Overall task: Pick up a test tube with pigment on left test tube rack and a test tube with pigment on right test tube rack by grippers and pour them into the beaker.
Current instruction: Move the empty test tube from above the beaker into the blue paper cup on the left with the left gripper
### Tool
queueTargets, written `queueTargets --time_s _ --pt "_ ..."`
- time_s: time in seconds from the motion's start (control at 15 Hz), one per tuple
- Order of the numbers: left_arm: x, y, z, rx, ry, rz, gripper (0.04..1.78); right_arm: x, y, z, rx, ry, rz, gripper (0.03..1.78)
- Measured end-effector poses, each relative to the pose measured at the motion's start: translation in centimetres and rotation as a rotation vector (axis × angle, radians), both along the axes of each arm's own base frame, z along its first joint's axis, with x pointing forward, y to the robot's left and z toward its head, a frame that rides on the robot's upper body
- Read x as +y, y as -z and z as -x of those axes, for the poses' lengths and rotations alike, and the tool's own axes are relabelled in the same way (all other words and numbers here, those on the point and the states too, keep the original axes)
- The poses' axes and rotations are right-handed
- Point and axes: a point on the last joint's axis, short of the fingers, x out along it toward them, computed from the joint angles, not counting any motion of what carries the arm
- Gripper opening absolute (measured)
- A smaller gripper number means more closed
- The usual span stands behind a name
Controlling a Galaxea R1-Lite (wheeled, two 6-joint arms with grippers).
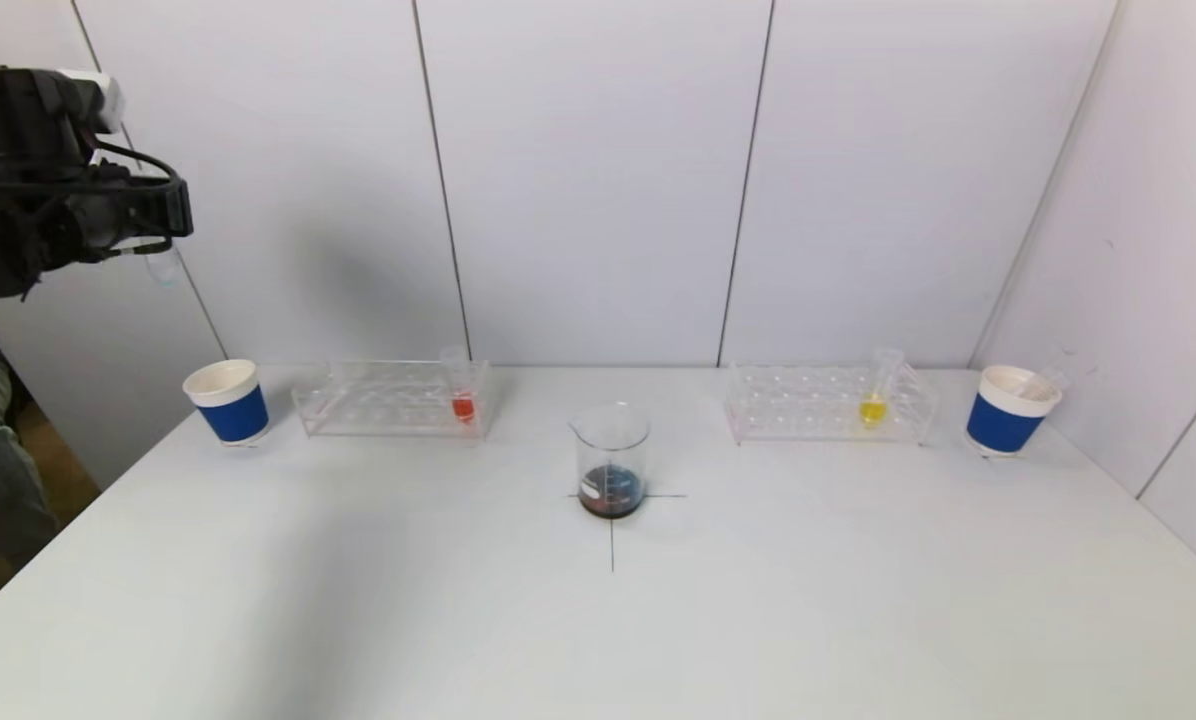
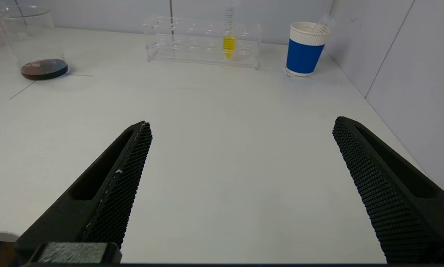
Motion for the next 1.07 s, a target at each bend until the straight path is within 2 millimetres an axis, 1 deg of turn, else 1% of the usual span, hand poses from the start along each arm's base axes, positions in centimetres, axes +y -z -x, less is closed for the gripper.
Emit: queueTargets --time_s 0.2,0.47,0.73,1.07 --pt "0.2 2.5 -0.1 -0.059 -0.009 0.053 0.43 0.0 0.0 0.0 0.000 0.000 0.000 1.77" --pt "0.3 5.9 -0.1 -0.072 -0.013 0.075 0.43 0.0 0.0 0.0 0.000 0.000 0.000 1.77" --pt "1.3 9.5 -0.1 -0.075 -0.033 0.076 0.43 0.0 0.0 0.0 0.000 0.000 0.000 1.77" --pt "2.8 13.8 -1.3 -0.092 -0.054 0.073 0.43 0.0 0.0 0.0 0.000 0.000 0.000 1.77"
